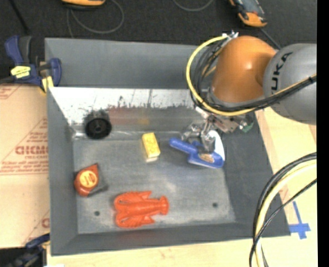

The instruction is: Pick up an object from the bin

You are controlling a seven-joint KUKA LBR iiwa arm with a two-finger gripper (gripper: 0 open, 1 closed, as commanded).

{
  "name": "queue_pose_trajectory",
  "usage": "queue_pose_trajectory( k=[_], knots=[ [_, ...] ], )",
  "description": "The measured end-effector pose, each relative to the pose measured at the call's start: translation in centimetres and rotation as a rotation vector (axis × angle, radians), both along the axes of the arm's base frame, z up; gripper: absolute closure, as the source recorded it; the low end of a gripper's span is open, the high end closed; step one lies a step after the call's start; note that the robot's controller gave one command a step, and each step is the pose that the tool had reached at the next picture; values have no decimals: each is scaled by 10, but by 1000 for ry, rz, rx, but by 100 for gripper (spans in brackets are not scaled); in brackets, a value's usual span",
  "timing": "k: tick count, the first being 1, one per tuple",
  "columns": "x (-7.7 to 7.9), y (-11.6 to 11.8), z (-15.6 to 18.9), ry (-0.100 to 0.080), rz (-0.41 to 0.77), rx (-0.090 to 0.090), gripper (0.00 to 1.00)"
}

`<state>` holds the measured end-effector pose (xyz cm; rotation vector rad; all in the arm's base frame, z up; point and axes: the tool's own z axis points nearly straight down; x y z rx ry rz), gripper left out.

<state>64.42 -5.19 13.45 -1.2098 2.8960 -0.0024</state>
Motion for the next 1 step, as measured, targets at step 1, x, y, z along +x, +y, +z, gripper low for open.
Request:
queue_pose_trajectory(
  k=[1],
  knots=[
    [0,0,15,1,-1,0,100]
  ],
)
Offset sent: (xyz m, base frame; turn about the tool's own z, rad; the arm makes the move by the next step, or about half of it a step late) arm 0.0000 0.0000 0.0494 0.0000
